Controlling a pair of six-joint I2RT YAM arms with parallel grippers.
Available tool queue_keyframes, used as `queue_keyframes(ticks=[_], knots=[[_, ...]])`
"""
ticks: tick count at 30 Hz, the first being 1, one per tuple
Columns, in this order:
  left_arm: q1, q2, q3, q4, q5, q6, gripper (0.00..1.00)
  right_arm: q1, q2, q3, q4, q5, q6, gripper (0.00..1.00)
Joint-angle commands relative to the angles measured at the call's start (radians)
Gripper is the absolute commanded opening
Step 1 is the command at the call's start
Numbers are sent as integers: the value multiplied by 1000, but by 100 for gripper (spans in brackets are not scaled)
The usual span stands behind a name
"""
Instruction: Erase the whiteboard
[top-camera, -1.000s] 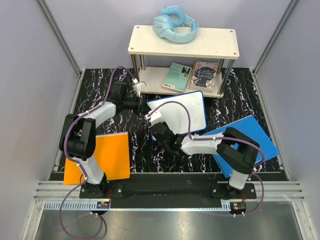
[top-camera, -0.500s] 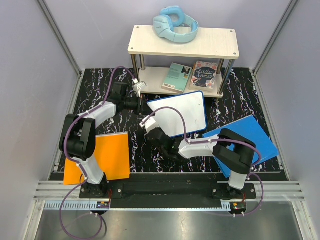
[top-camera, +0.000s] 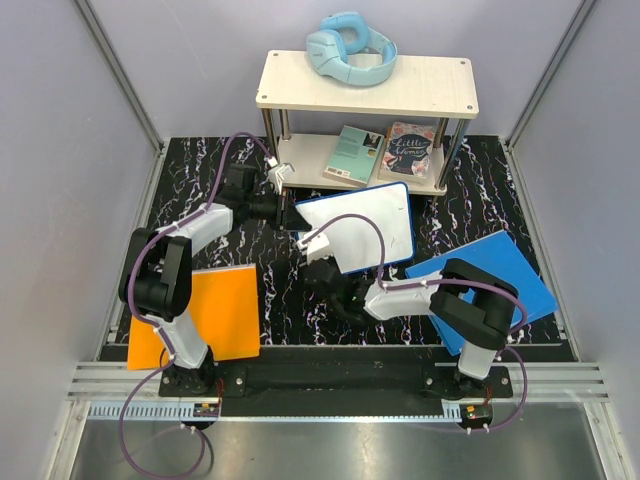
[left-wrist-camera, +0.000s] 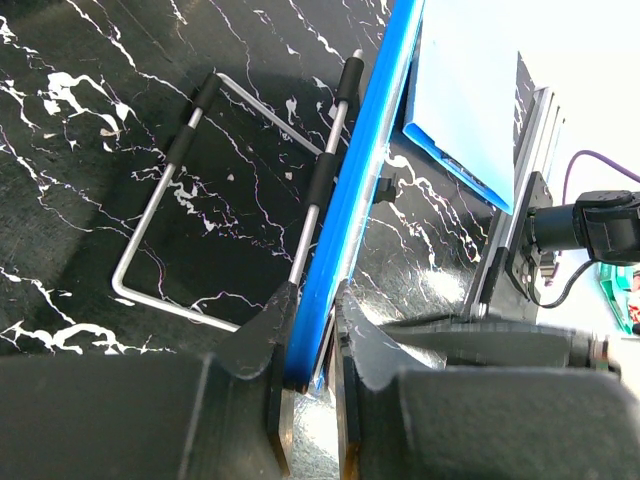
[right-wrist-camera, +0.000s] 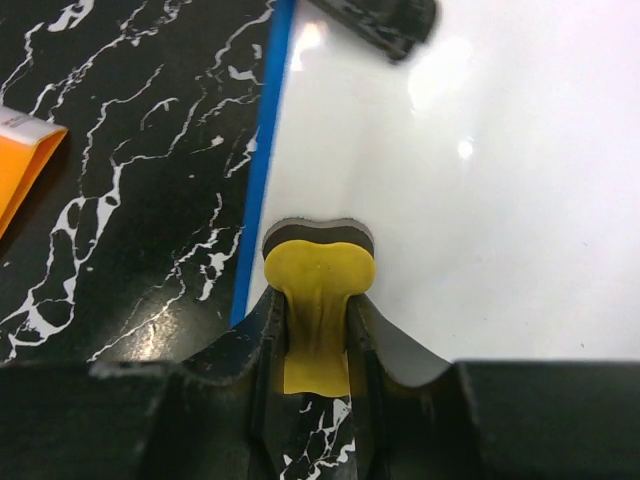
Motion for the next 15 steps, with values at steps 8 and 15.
queue_keyframes(ticks=[8,15], knots=[[-9,29,15,-16,-141,95,0,-124,-69,-102,-180,148,113,0],[-8,26,15,-19,-142,95,0,-118,-21,-127,-87,47,21,0]])
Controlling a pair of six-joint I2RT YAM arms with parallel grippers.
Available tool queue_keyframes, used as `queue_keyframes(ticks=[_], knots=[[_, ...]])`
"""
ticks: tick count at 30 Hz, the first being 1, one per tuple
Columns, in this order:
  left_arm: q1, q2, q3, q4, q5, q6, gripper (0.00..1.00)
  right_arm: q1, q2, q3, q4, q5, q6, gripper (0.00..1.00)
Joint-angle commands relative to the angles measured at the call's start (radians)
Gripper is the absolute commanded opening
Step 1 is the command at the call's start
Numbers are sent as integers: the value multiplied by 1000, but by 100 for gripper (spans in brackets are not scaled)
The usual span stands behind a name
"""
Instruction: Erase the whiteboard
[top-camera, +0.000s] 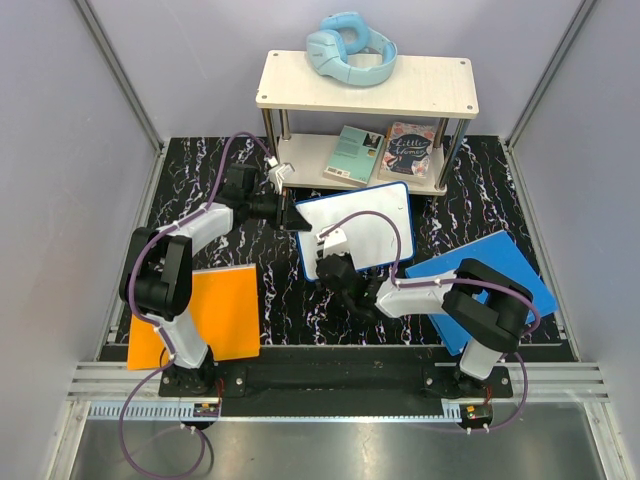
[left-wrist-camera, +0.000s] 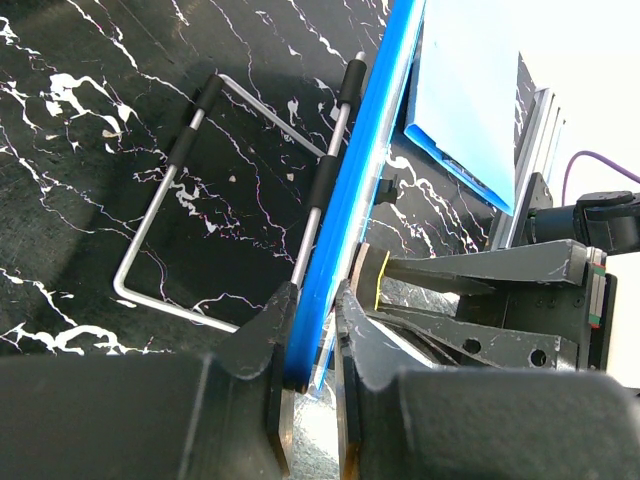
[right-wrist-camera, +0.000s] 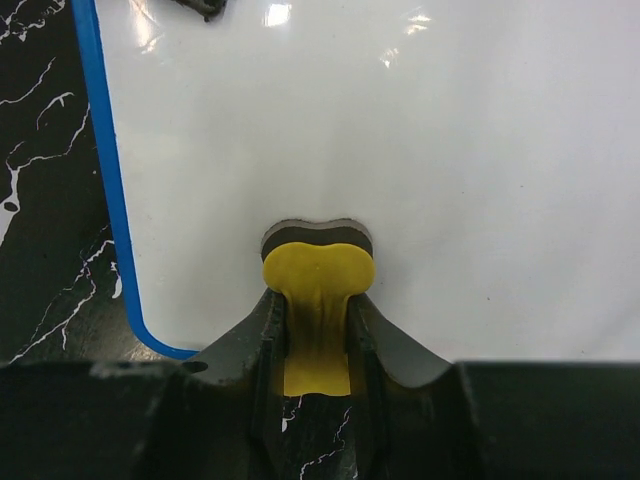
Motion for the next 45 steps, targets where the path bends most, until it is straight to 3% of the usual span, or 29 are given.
queue_keyframes(ticks=[1,16,30,45], knots=[[-8,21,10,-17,-142,95,0,-49,64,-55,-16,4,-76,0],[-7,27,12,-20,-142,98,0,-1,113,48,-2,-169,-144,0],[-7,35,18,-26,-141,100,0,5,-2,-95,111,-155,-75,0],[-7,38,20,-34,-136,103,0,36,79,-9,148,-191,-148,0]])
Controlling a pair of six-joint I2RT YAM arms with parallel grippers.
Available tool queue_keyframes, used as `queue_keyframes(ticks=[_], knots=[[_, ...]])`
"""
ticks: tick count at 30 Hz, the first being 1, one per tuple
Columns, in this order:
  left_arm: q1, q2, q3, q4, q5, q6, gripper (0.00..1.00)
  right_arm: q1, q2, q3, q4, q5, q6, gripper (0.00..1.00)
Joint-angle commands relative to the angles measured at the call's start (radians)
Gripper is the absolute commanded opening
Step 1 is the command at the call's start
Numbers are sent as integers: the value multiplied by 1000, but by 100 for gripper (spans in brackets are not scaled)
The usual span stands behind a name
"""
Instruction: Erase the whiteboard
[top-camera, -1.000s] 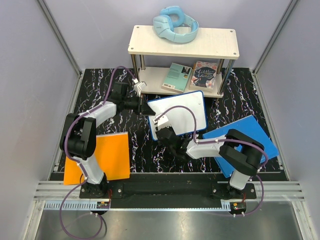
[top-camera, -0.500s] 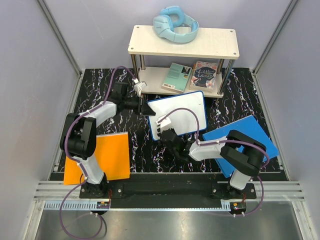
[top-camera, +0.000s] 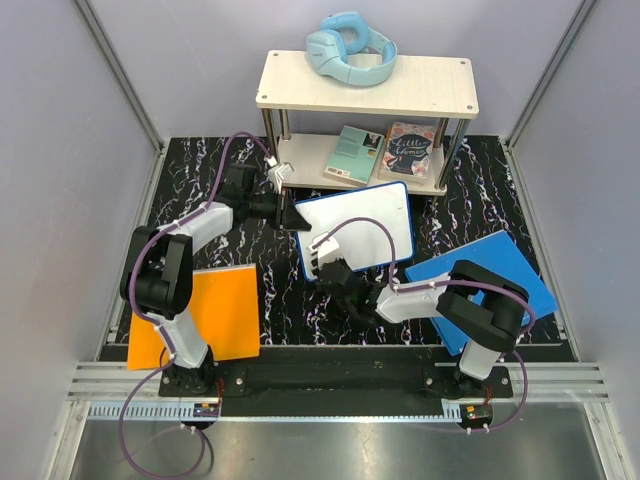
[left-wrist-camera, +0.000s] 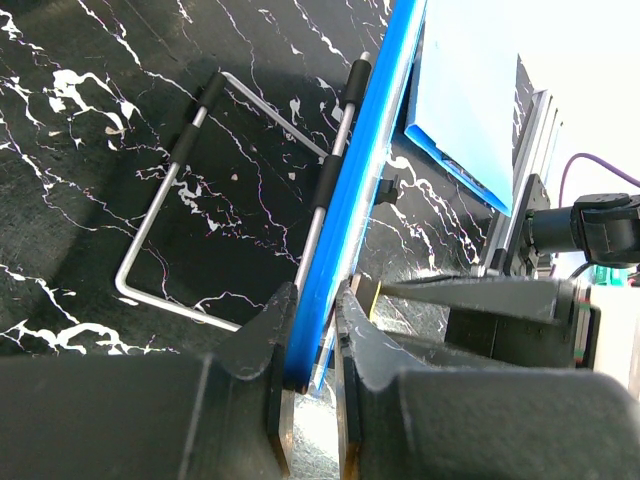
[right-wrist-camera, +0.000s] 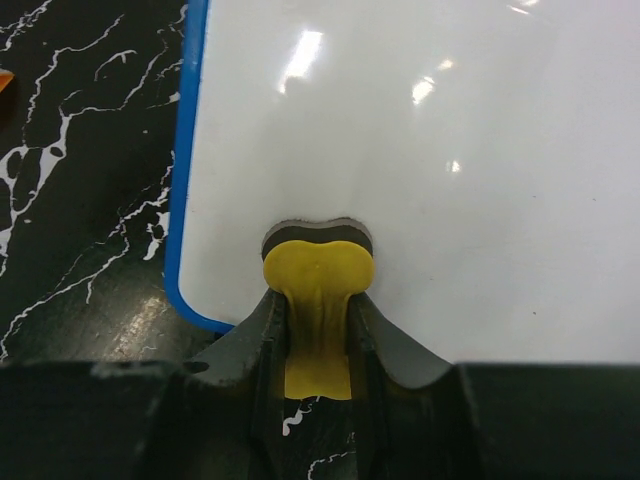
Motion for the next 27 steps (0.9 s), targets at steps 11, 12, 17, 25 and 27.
queue_keyframes(ticks=[11,12,17,25,27], knots=[[-14,22,11,-30,-144,112,0,20,52,-10,-16,207,19,0],[-13,24,11,-30,-144,111,0,20,45,-33,-14,228,27,0],[-14,24,9,-30,-141,111,0,9,-30,-91,-14,328,53,0],[-13,25,9,-30,-142,111,0,-44,-51,-104,-27,325,68,0],[-13,25,9,-32,-142,111,0,-44,-51,-95,-4,272,50,0]])
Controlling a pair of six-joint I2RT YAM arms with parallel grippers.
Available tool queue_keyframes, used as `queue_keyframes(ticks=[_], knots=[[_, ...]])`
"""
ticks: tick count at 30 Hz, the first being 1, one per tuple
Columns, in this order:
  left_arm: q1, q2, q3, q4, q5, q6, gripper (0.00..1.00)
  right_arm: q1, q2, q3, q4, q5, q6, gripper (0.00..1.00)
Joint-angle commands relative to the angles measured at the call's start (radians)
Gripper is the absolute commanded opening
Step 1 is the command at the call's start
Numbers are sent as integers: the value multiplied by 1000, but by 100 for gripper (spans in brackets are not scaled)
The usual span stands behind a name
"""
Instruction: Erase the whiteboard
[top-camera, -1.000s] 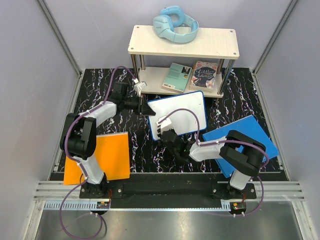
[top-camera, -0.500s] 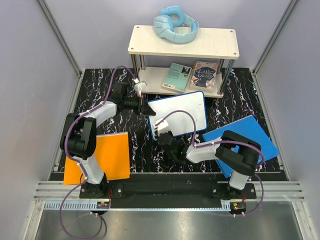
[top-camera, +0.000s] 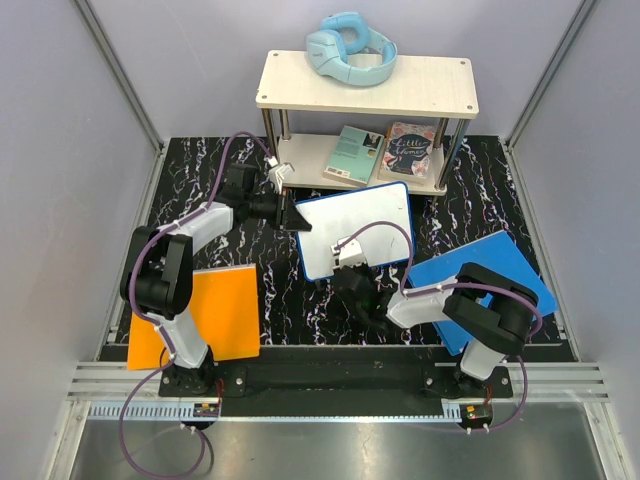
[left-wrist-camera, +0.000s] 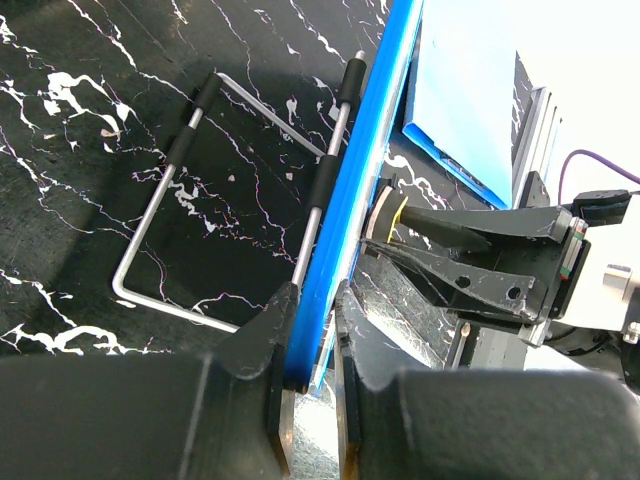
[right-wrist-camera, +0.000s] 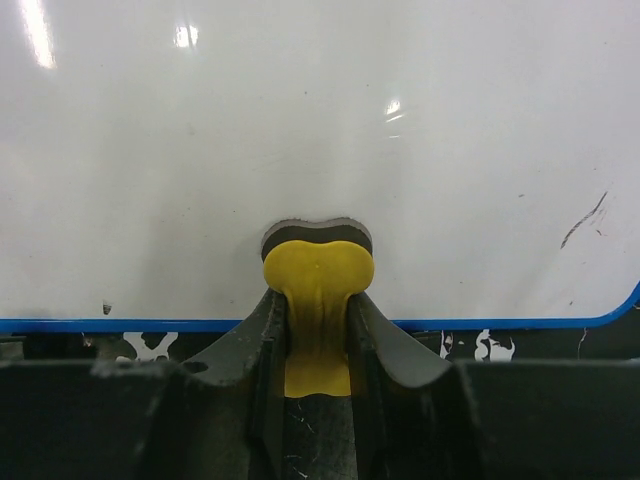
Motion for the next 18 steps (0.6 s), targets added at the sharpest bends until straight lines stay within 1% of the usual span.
queue_keyframes(ticks=[1,3,6,10,12,15,16,18], knots=[[-11,27,9,-31,-145,104,0,-33,-4,12,28,-16,-13,0],[-10,28,10,-31,-145,104,0,-33,12,28,87,-63,-56,0],[-11,24,6,-31,-148,105,0,-33,51,79,91,-99,-88,0],[-12,15,4,-31,-153,108,0,-31,34,108,91,-122,-106,0],[-11,7,0,-32,-160,108,0,-31,17,131,44,-114,-106,0],[-10,-4,-6,-43,-165,122,0,-31,-58,153,-56,-106,-91,0],[-10,-8,-11,-58,-167,122,0,-31,-76,156,-112,-103,-76,0],[-12,-21,-14,-66,-180,161,0,-30,-130,156,-175,-99,-57,0]])
